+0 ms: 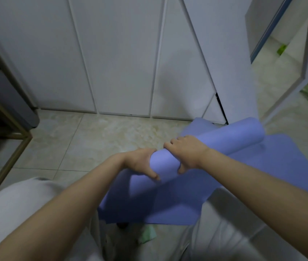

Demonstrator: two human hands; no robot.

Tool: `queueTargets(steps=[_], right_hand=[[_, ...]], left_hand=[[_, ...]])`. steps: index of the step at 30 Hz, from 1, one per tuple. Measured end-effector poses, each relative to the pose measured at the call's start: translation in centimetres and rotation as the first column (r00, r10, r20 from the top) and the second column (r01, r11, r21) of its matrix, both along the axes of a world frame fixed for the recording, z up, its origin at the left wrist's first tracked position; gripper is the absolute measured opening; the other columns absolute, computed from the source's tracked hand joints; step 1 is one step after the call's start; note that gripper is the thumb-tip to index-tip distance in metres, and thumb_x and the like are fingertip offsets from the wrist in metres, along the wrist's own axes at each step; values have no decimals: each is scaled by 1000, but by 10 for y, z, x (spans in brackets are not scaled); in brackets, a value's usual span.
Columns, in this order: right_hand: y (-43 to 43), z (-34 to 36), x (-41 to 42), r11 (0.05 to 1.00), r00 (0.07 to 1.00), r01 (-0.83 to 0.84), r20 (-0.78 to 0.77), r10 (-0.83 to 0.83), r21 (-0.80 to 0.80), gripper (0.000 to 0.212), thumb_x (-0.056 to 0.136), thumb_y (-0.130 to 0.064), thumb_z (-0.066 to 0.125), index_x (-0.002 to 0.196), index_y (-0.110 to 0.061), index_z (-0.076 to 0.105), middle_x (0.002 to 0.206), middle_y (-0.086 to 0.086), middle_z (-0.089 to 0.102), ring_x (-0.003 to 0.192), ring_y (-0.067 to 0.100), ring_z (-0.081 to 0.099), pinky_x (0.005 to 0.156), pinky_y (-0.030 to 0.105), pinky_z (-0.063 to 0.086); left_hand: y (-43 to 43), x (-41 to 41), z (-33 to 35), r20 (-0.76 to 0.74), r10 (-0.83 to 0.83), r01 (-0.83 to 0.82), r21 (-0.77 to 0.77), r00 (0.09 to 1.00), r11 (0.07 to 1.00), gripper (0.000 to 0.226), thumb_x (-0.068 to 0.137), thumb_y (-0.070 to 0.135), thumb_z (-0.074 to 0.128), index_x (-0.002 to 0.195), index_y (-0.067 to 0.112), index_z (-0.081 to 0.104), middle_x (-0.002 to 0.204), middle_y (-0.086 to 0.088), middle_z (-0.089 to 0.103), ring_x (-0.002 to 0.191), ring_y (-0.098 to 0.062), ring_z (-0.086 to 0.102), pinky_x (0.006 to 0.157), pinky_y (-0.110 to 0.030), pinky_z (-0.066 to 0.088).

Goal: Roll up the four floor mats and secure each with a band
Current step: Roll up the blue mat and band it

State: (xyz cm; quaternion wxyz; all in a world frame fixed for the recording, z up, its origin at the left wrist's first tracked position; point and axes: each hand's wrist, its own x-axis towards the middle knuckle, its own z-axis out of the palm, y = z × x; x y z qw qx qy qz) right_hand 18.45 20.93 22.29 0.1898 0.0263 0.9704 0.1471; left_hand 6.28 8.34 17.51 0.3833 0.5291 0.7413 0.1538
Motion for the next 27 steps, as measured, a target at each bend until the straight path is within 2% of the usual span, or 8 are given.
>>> queueTargets(steps=[4,8,11,17,19,21,23,27], right_hand=[[-2,-2,2,998,999,49,22,-48,-46,57,72,-37,74,115,-13,44,106,5,60,89,26,59,64,31,33],[-11,0,-8,994,991,103,86,-99,-37,52,74,-38,72,114,-16,47,103,3,62,79,22,51,65,30,35],[-14,5,-18,989,975,141,181,-132,-36,53,72,-41,74,114,-18,51,104,2,63,79,21,51,67,28,36],[-5,7,-24,964,917,250,342,-204,-96,54,67,-43,78,110,-15,60,101,2,66,85,20,58,71,26,44],[-3,8,-22,955,910,275,351,-220,-114,54,68,-42,79,111,-15,59,102,2,65,85,20,57,73,27,45],[-1,10,-17,950,923,284,306,-234,-130,58,68,-40,78,116,-17,54,105,1,63,89,21,58,74,28,44],[-1,11,-10,959,956,249,193,-221,-132,65,70,-37,77,124,-18,45,113,2,59,97,23,57,75,29,39],[-13,5,10,996,999,47,-26,-45,74,70,70,-36,74,127,-16,39,120,4,51,106,24,52,82,31,35]], left_hand=[[-3,10,-5,-11,23,-23,-12,1000,1000,69,70,28,83,127,17,46,119,3,55,109,-18,55,87,-26,44],[-13,18,-13,-45,153,-152,38,987,988,75,67,27,84,128,16,41,124,-3,54,108,-23,52,87,-33,44],[-18,24,-16,-69,234,-229,73,970,971,76,65,27,85,126,17,40,121,-3,53,105,-24,53,81,-33,45],[-19,52,-22,-320,339,-308,146,884,940,65,68,30,78,120,16,41,116,-7,48,99,-33,55,70,-33,35],[-17,54,-22,-333,341,-290,193,879,937,61,70,30,75,119,16,42,116,-6,50,98,-32,55,69,-33,35],[-15,48,-19,-309,326,-268,218,893,939,59,70,28,74,118,15,44,116,-6,54,100,-31,56,70,-33,37],[-11,38,-13,-288,285,-226,222,914,949,58,69,27,75,118,13,45,117,-8,58,101,-31,56,72,-32,39],[-7,23,-1,-230,169,-136,151,959,979,65,68,29,82,119,10,47,119,-10,60,105,-29,56,75,-29,38]])
